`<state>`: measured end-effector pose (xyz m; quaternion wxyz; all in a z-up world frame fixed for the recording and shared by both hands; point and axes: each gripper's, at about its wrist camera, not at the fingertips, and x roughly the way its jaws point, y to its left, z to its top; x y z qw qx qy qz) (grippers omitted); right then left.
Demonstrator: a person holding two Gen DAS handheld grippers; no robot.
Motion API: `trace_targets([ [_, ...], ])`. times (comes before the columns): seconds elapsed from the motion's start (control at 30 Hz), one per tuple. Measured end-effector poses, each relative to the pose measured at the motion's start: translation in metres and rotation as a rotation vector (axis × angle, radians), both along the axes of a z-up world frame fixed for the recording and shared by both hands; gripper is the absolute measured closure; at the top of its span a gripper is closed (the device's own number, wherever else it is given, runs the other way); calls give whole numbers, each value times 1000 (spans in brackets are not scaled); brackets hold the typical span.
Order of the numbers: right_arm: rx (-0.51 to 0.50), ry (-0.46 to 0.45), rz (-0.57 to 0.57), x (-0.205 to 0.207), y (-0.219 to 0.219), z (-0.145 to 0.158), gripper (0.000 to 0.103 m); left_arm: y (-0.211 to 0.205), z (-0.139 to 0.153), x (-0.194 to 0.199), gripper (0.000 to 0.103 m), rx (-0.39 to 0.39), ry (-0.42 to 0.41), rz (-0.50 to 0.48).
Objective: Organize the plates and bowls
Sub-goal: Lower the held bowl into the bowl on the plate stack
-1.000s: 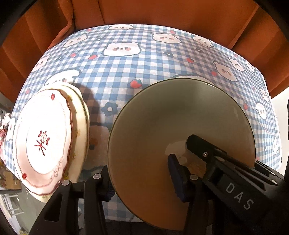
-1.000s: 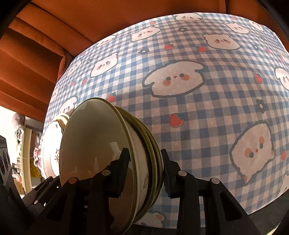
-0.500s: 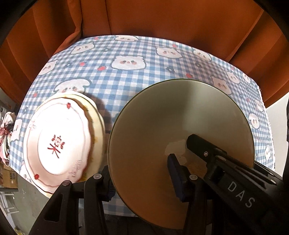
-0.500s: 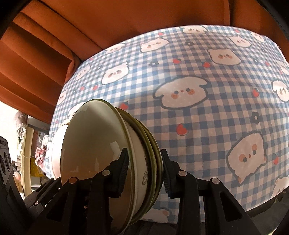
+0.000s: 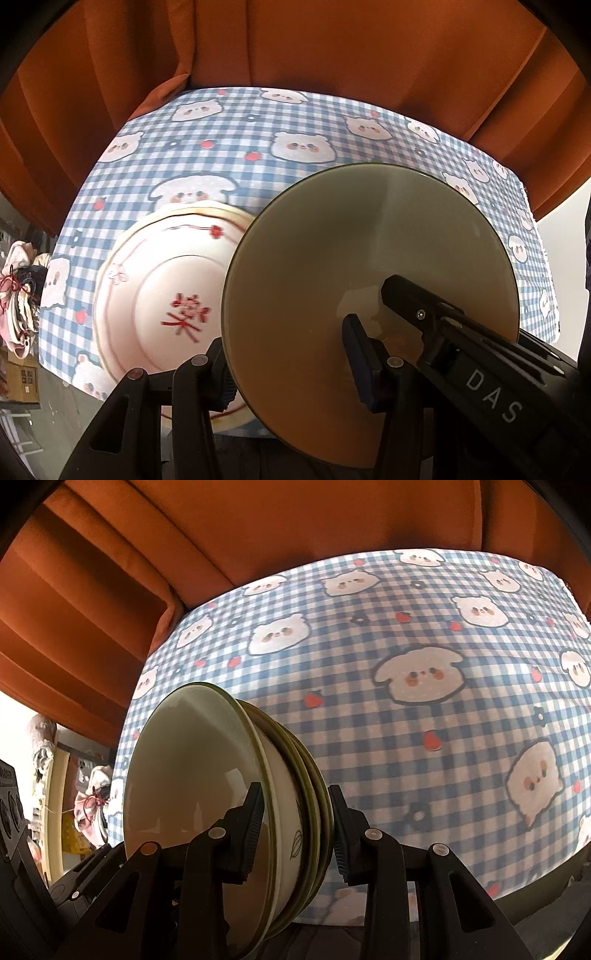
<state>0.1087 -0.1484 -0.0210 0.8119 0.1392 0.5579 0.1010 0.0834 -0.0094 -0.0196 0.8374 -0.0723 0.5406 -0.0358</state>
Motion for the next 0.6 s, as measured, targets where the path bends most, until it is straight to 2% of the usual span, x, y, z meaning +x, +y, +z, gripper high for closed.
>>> trace_targets([
  [0.33,-4,-20,-7,-3,59,1,66,55,0,-3,55,-7,-25,-4],
  [0.6,-14,-7,-1,-1,95,-5,66,92,-8,0,55,-16,-7,0],
])
